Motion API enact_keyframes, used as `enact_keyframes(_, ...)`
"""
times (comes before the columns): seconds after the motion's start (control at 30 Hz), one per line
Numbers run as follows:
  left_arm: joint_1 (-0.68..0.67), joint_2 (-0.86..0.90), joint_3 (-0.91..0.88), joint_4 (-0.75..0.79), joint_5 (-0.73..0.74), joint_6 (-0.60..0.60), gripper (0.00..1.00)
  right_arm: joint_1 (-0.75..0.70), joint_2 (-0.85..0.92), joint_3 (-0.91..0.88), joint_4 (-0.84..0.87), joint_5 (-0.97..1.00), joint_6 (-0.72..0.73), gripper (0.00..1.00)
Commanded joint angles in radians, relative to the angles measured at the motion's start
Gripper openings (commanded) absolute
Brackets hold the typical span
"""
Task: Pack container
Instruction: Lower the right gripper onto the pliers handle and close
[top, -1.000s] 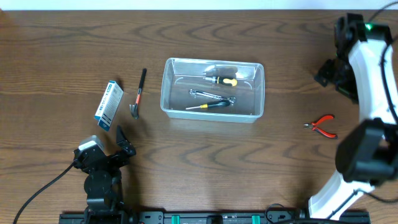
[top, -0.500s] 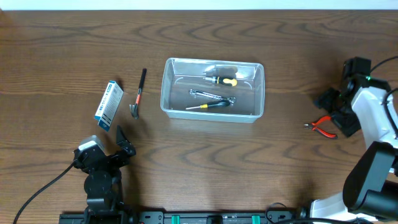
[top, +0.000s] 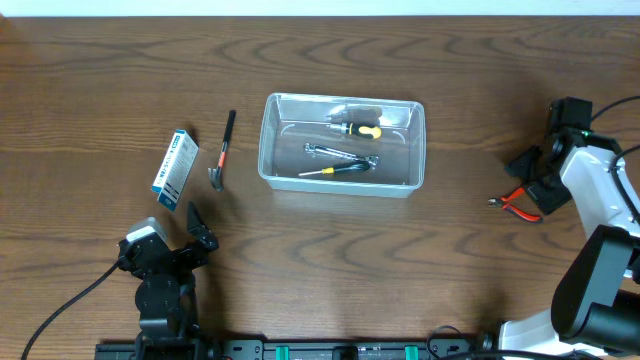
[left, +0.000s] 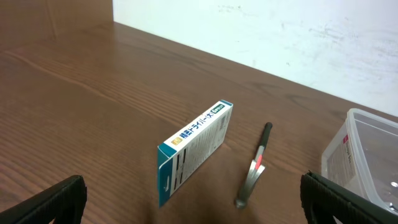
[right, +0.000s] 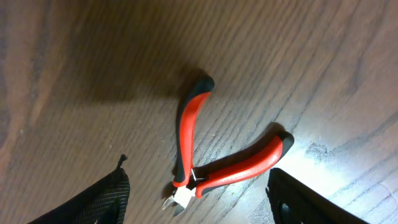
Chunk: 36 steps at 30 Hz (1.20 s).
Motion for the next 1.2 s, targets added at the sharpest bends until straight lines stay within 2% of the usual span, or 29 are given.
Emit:
enact_keyframes(0.0, -0.004, -0.006, -0.024, -0.009, -0.005, 0.01, 0.98, -0.005, -0.008, -0.029, 0.013, -0.004, 0.08, 0.7)
enact_keyframes(0.23, -0.004, -0.006, -0.024, -0.009, -0.005, 0.01, 0.98, -0.005, -0.008, -0.087, 0.105, -0.024, 0.153, 0.78)
enact_keyframes(0.47, -0.004, -0.006, -0.024, -0.009, -0.005, 0.01, 0.98, -0.005, -0.008, -0.098, 0.158, -0.027, 0.179, 0.7)
enact_keyframes(1.17, -0.004, -0.006, -0.024, -0.009, -0.005, 0.01, 0.98, -0.005, 0.091, -0.104, 0.177, -0.06, 0.281, 0.71)
